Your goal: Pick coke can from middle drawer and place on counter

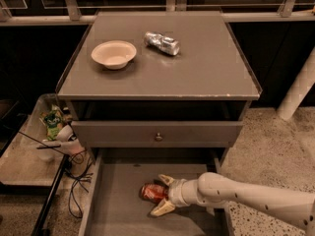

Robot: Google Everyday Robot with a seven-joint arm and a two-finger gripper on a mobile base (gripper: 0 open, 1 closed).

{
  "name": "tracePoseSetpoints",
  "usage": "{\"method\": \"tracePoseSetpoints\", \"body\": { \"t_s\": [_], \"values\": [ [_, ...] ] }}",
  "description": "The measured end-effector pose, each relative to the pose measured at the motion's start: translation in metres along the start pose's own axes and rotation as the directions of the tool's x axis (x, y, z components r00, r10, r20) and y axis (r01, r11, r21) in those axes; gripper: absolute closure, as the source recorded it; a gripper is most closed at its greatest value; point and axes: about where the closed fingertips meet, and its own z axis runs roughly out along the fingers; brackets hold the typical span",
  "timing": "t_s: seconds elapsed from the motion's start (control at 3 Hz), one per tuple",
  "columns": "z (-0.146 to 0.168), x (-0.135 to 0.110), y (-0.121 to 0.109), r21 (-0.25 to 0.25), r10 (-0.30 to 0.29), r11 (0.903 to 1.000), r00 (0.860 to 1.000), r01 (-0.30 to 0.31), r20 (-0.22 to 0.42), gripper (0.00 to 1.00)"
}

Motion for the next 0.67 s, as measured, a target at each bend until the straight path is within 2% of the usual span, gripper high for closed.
{"method": "tracePoseSetpoints", "body": {
  "t_s": [0.67],
  "values": [
    [0.0000, 0.0000, 0.0000, 0.000, 0.000, 1.0000, 1.000, 0.000, 0.000, 0.64]
  ]
}}
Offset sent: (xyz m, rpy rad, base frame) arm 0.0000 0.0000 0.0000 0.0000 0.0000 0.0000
